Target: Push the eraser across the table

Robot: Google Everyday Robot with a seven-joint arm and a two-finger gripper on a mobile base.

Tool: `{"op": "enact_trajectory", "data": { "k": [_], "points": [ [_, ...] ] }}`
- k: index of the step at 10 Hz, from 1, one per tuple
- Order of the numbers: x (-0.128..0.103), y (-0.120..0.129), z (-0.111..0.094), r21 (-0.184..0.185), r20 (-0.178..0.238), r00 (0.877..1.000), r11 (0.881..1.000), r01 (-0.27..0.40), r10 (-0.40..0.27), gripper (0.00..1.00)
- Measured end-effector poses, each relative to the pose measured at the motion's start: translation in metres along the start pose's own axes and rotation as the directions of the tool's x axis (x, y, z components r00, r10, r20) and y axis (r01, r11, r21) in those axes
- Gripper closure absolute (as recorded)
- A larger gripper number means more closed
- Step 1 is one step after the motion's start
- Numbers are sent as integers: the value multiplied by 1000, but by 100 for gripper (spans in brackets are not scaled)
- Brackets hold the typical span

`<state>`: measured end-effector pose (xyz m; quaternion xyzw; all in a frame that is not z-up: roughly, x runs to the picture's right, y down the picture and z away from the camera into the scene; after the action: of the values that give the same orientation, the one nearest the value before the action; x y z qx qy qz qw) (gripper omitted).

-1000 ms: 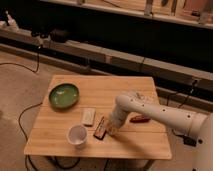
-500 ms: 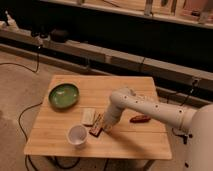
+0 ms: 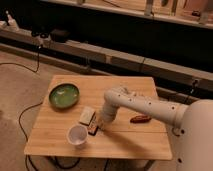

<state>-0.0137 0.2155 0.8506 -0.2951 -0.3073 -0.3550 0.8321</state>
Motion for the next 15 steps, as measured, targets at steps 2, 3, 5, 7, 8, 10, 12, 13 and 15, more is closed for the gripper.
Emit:
{"op": "enact_trajectory", "data": {
  "k": [2, 3, 5, 7, 8, 10, 12, 13, 15],
  "points": [
    [3, -7, -1, -7, -14, 1000, 1000, 6, -6, 100],
    [4, -12, 1, -12, -20, 1000, 1000, 10, -11, 100],
    [4, -21, 4, -13, -23, 1000, 1000, 15, -15, 100],
    [4, -33, 5, -4, -28, 999, 1000, 24, -25, 100],
    [4, -39, 6, 4, -31, 999, 1000, 29, -29, 100],
    [4, -48, 7, 15, -35, 999, 999, 37, -36, 100],
    [4, -55, 7, 25, -40, 998, 999, 45, -44, 100],
    [5, -59, 8, 31, -39, 998, 998, 48, -46, 100],
    [4, -62, 7, 39, -35, 998, 998, 53, -51, 100]
  ]
}}
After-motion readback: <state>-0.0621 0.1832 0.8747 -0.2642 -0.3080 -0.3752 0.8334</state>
